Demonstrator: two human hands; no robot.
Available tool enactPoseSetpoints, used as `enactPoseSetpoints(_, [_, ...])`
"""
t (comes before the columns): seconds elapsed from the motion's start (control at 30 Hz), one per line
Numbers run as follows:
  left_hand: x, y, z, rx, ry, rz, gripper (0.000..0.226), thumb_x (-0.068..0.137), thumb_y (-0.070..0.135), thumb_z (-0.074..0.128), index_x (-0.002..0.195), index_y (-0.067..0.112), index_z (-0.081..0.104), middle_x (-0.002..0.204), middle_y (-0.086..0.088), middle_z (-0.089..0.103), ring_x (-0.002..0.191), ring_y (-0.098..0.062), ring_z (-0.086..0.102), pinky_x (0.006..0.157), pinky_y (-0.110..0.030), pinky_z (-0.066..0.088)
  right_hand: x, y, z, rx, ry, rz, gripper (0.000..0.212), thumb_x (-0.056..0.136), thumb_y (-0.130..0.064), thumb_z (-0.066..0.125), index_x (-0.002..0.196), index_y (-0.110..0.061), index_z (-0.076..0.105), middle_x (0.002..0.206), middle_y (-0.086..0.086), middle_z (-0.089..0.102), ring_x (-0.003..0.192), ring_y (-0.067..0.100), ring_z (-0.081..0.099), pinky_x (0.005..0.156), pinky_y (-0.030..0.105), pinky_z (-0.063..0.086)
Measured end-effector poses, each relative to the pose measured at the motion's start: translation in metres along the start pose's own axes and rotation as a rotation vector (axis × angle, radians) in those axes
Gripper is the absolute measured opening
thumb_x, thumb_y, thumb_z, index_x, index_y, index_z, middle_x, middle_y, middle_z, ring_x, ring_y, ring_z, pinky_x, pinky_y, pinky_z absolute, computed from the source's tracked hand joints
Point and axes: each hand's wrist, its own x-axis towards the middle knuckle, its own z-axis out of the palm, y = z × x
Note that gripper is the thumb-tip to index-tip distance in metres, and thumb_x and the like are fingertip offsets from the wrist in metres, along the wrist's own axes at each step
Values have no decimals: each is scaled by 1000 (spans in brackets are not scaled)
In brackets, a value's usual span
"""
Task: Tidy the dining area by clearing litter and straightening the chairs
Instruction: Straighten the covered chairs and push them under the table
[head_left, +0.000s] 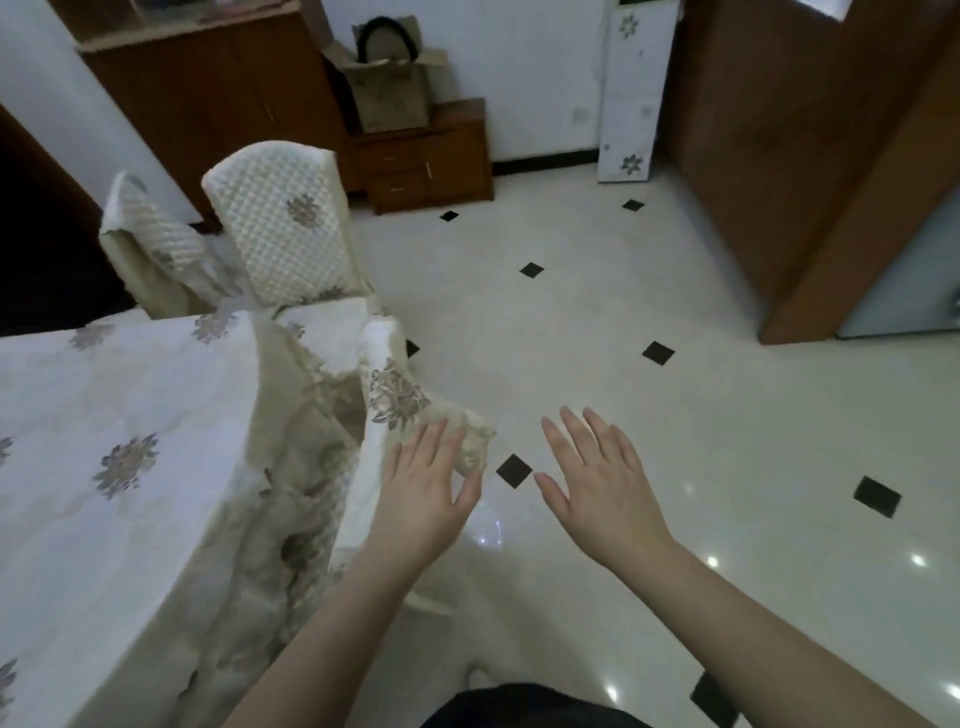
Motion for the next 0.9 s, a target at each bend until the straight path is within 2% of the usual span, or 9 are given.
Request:
enactPoseSetpoints(0.1, [30, 11, 9, 50, 5, 48, 60, 89, 53, 28, 141, 26, 42, 151, 1, 37, 143, -20, 26, 115, -42, 18, 19, 19, 0, 16, 22, 55, 60, 94, -50, 29, 142, -16, 42, 145, 7, 45, 136, 31, 36, 111, 44, 22])
enactPoseSetpoints(0.23, [82, 22, 24, 44, -69, 39, 66, 89, 59, 16, 148, 31, 25, 159, 9, 18, 147, -14, 8, 118, -42, 7, 55, 40, 4, -4, -1, 58, 59, 94, -49, 29, 142, -16, 43, 145, 6, 45, 136, 30, 37, 110, 47, 31])
enactPoseSetpoints(0.4, [154, 18, 47, 13, -91, 17, 69, 88, 63, 3, 150, 35, 17, 160, 12, 8, 147, -12, -2, 118, -40, 2, 123, 73, 18, -90, -38, 17, 57, 96, -47, 29, 145, -19, 37, 149, 4, 40, 139, 29, 32, 113, 44, 20])
enactPoseSetpoints(0.53, [215, 11, 53, 16, -193, 66, 68, 88, 66, -1, 151, 40, 4, 160, 13, -5, 145, -10, -14, 119, -40, -4, 182, 97, 26, -137, -84, 27, 57, 96, -46, 29, 146, -20, 35, 149, 4, 40, 138, 29, 32, 113, 44, 21])
enactPoseSetpoints(0.7, [295, 10, 51, -10, -147, 70, 73, 85, 64, -5, 151, 37, 11, 161, 10, 2, 147, -11, -8, 119, -38, -3, 252, 115, 33, -126, -109, 24, 59, 94, -48, 31, 144, -19, 40, 147, 6, 43, 137, 30, 35, 112, 45, 26])
enactPoseSetpoints(0.9, [374, 18, 60, -21, -119, 56, 81, 82, 67, -17, 151, 36, 12, 161, 9, 4, 147, -13, -5, 119, -38, 0, 318, 157, 39, -120, -115, 31, 60, 93, -48, 32, 144, -19, 39, 148, 5, 42, 137, 30, 36, 111, 43, 19])
